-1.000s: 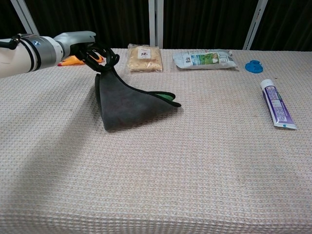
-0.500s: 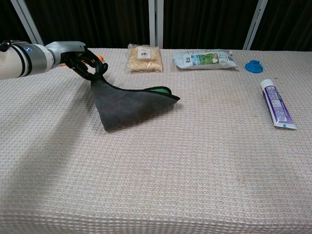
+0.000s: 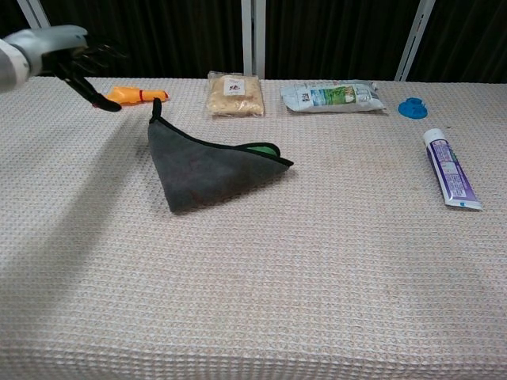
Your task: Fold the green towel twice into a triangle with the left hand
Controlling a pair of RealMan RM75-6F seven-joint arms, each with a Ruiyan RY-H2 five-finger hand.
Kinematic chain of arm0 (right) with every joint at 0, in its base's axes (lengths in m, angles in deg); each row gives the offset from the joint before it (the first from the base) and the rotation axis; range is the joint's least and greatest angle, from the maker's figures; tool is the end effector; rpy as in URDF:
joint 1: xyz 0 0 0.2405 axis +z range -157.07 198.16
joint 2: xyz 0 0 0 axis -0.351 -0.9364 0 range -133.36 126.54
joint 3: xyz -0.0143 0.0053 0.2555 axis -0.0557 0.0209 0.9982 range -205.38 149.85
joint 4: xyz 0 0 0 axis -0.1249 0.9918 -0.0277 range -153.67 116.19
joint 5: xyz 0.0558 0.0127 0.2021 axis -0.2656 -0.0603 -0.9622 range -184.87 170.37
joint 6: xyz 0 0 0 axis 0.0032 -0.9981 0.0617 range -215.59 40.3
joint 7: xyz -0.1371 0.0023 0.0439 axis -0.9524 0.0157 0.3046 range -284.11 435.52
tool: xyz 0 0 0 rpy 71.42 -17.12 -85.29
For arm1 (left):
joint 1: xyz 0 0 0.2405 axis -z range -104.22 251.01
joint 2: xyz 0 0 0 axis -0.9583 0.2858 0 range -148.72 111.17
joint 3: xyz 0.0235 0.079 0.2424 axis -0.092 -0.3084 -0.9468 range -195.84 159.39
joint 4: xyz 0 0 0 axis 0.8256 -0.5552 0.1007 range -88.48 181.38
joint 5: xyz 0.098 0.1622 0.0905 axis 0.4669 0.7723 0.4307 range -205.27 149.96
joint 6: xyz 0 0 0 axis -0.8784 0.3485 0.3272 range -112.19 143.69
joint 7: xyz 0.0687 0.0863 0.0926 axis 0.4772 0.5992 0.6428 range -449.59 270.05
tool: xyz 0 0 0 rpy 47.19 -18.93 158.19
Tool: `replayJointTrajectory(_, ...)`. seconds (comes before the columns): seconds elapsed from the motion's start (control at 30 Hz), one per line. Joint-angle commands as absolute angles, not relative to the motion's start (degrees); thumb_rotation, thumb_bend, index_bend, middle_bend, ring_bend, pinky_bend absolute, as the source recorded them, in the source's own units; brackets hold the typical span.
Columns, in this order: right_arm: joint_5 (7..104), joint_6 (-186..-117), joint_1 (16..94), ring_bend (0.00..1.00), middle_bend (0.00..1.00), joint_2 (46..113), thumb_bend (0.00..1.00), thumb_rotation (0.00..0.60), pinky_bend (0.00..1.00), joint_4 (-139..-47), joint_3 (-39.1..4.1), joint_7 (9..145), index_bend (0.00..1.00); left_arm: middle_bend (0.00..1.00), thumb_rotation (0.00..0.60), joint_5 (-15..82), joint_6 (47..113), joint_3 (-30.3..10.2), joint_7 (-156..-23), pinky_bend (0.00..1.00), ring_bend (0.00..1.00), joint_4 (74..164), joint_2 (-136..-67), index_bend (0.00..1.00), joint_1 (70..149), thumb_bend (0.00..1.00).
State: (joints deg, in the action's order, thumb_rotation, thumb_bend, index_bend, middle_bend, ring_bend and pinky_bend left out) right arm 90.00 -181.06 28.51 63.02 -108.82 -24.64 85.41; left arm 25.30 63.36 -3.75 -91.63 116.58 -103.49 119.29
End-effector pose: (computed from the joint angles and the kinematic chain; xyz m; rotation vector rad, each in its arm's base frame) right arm -0.2710 -0.1928 0.1583 1.4506 -0.8161 1.2764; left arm -0.1996 0.4202 0.0429 -1.5042 -1.2499 -0.9910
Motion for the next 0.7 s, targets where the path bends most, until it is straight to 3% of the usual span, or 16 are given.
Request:
replayJointTrajectory(0.03,87.6,-178.7,28.6,0.00,0.15,61.6,0.31,0.600,0.10,-108.4,-24.7,86.3,0.24,0.09,0.600,31.7,75.0,-7.2,-87.0,0.13,0.10,123.1,-96.4,0.16,112.1,0.13)
replayJointTrajectory(0.33,81.0,-171.6,29.1,0.00,0.10,60.0,0.32,0.600,0.07,-109.3,-24.7,84.1,0.11,0.11,0.600,43.8,94.9,-14.0,-89.6,0.13,0.10,126.5,-90.9,0.20,98.0,0.13)
replayJointTrajectory(0.7,84.4,-175.2,27.3,0.00,0.10,62.7,0.32,0.600,0.07,-107.1,-26.1,87.0,0.10,0.11,0.600,53.7,111.3,-21.6,-88.5,0.13,0.10,133.5,-91.4,0.20,83.3,0.12)
